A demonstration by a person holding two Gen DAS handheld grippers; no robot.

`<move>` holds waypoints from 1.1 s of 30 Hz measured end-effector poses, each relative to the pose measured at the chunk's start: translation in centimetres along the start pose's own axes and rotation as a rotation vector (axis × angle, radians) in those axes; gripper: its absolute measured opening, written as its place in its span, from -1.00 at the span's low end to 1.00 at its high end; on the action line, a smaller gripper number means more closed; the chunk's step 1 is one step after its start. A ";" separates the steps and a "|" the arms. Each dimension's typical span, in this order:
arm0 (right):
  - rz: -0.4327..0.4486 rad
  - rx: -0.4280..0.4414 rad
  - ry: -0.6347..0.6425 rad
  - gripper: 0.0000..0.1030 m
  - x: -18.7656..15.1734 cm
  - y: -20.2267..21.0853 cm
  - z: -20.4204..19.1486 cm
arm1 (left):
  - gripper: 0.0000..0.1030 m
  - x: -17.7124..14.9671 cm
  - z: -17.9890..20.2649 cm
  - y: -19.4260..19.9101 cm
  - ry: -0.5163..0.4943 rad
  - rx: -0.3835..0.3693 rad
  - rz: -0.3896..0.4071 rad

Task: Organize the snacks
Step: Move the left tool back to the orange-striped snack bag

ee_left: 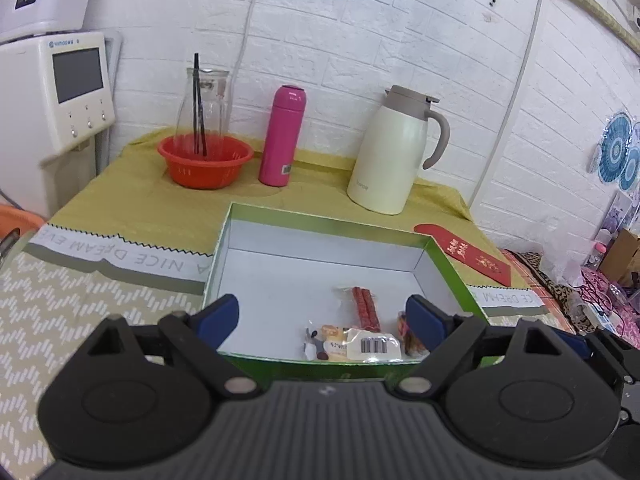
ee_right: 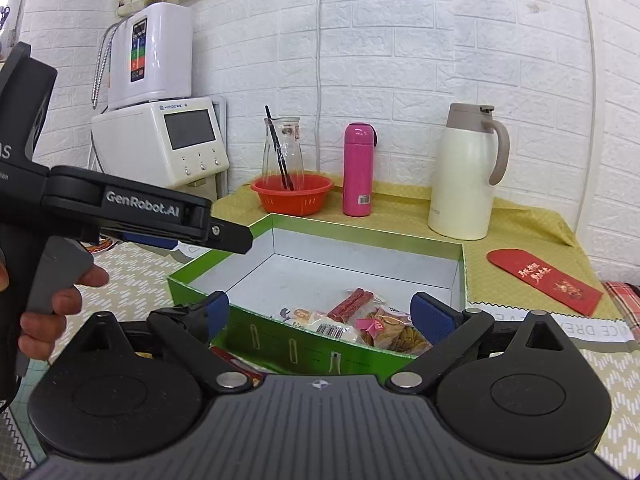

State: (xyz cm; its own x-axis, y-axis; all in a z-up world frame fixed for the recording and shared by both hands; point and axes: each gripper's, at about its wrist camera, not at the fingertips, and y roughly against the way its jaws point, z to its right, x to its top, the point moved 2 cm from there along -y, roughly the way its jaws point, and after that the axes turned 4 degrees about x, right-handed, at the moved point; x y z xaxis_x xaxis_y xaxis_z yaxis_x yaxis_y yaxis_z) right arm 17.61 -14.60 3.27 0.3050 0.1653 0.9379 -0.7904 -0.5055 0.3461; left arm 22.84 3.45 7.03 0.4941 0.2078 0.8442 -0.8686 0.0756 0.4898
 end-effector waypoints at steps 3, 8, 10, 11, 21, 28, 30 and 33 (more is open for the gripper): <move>-0.009 -0.007 0.010 1.00 0.1 1.7 -0.7 | 0.70 0.1 0.2 2.7 -0.007 -0.011 -0.009; -0.008 -0.009 0.019 1.00 0.1 4.6 -2.2 | 0.70 -0.8 0.2 7.7 -0.047 -0.010 -0.033; -0.006 0.008 0.023 1.00 -0.2 5.4 -3.0 | 0.70 -1.6 -0.1 9.4 -0.066 -0.012 -0.037; -0.007 0.020 0.024 1.00 -0.5 5.8 -3.3 | 0.70 -2.2 -0.4 10.2 -0.076 -0.017 -0.041; -0.146 0.237 0.045 1.00 -5.2 5.2 -9.4 | 0.70 -9.6 -6.6 13.0 -0.003 -0.041 -0.152; -0.218 0.267 0.093 1.00 -7.2 1.7 -14.1 | 0.70 -12.2 -9.9 12.9 0.066 -0.044 -0.187; -0.222 0.260 0.093 1.00 -7.1 1.1 -14.9 | 0.70 -12.2 -10.8 12.7 0.092 -0.051 -0.187; -0.204 0.257 0.097 1.00 -7.0 0.9 -15.8 | 0.70 -12.0 -11.7 12.8 0.118 -0.059 -0.168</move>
State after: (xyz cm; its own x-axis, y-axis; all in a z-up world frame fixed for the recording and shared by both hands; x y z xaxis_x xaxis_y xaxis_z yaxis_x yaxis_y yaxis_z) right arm 6.36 -2.84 -2.55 0.3812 0.3583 0.8523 -0.5550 -0.6485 0.5209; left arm 5.33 13.32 0.62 0.6272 0.3000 0.7187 -0.7769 0.1755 0.6047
